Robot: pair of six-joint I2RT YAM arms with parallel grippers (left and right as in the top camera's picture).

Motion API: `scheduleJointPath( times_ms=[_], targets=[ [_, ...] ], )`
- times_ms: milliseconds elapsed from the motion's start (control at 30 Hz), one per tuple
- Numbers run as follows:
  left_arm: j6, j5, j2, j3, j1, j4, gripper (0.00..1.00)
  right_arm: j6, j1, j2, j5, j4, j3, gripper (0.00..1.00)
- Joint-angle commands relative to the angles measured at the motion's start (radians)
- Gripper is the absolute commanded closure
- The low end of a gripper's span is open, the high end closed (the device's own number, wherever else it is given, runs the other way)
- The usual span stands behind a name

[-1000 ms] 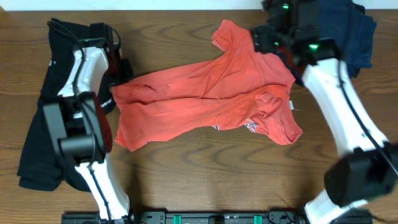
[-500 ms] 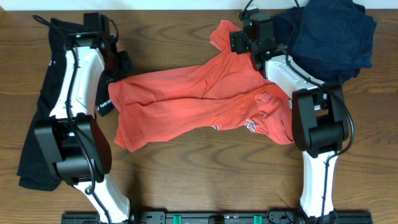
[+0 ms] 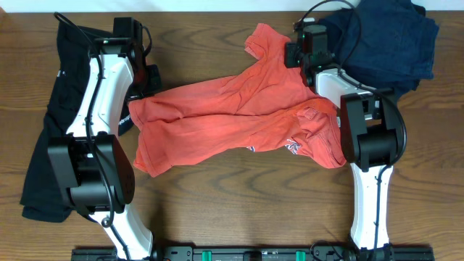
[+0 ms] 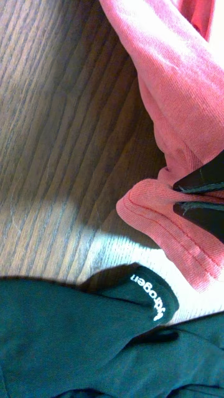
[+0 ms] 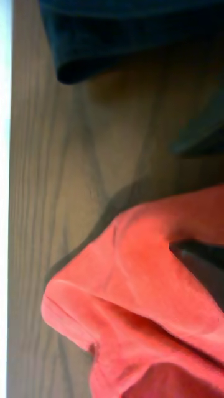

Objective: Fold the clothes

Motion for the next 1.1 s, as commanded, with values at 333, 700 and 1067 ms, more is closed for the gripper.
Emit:
scheduleJointPath(
  times_ms=[333, 700, 1067],
  targets=[
    [-0.016, -0.026, 0.0, -0.008, 0.003, -0.002, 0.94, -0.036, -0.012, -0.127, -0.035, -0.459, 0.219, 0.93],
    [-0.016, -0.026, 0.0, -0.008, 0.003, -0.001, 0.94, -0.076, -0.04, -0.308, -0.035, -0.968, 0.327, 0.93],
    [-0.006, -0.026, 0.0, -0.008, 0.003, -0.002, 0.94, -0.088, -0.018, -0.293, -0.05, -1.231, 0.141, 0.81]
  ],
)
